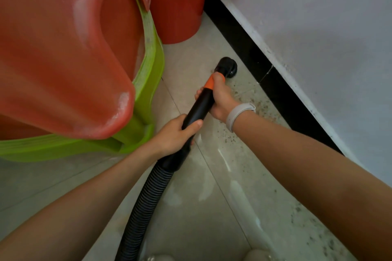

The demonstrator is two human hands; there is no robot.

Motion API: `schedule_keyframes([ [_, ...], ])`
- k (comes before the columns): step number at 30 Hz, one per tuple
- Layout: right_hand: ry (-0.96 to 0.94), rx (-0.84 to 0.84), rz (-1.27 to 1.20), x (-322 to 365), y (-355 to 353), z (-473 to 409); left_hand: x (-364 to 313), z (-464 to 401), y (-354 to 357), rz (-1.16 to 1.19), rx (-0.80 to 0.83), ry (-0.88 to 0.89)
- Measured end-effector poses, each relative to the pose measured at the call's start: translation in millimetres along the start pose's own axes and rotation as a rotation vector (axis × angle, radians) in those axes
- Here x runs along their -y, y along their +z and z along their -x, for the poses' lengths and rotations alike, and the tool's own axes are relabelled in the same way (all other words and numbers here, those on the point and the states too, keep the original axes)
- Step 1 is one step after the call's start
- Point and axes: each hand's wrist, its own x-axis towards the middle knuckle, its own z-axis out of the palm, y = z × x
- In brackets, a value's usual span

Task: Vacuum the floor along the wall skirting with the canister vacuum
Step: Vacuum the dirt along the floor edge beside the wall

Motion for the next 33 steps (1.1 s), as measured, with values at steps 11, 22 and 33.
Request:
schedule_keyframes([
  [11, -0.057, -0.102, -0.02, 6, -45, 30, -10, 1, 26, -0.033, 0.177, -0.025],
  [22, -0.043, -0.179, -0.052, -15, -75, 55, -6, 27, 39, -0.067, 0.284, -0.025],
  [33, -0.068, -0.026, 0.016, -3, -22, 33, -5, 30, 21, -0.132, -0.108, 0.001],
])
